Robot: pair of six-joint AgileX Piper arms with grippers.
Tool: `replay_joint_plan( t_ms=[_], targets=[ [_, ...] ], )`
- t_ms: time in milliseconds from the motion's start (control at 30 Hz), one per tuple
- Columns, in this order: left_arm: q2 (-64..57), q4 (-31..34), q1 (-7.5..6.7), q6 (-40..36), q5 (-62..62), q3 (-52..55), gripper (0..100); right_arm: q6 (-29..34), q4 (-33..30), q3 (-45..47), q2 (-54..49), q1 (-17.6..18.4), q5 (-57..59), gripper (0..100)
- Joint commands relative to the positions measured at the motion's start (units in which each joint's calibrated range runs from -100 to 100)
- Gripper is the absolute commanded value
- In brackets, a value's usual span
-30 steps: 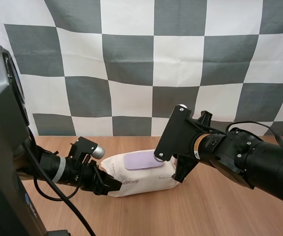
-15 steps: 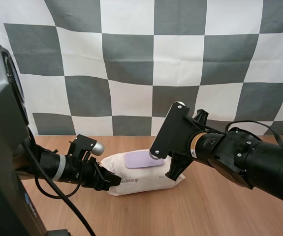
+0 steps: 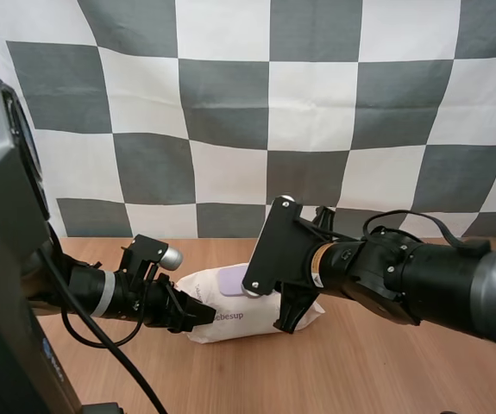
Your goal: Open the wet wipes lid
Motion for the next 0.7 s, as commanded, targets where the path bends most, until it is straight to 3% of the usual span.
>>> replay_joint_plan(
  t_ms=[0,167,333,433,467,533,667],
  targets=[
    [0.1,0.3,-0.93,1.0,-1.2,0.2,60,0.0,0.0,0.0,1.2,0.3,-0.2,55],
    [0.1,0.7,-3.41,1.0,-5.2,0.8,57,0.0,0.0,0.0,3.0,0.4,-0.4,55],
    [0.1,0.3,-3.62,1.0,-6.8,0.8,52,0.0,0.0,0.0,3.3,0.7,-0.6,55],
    [0.1,0.3,-3.62,1.0,-6.8,0.8,31,0.0,0.3,0.0,3.5,0.7,-0.6,55],
    [0.1,0.3,-3.62,1.0,-6.8,0.8,16,0.0,0.3,0.0,3.5,0.7,-0.6,55],
    [0.1,0.3,-3.62,1.0,-6.8,0.8,0,-0.2,0.3,0.0,3.6,0.7,-0.2,55],
    [0.1,0.6,-3.62,1.0,-6.8,0.8,0,-0.3,0.3,0.0,3.6,2.1,1.4,55]
  ],
)
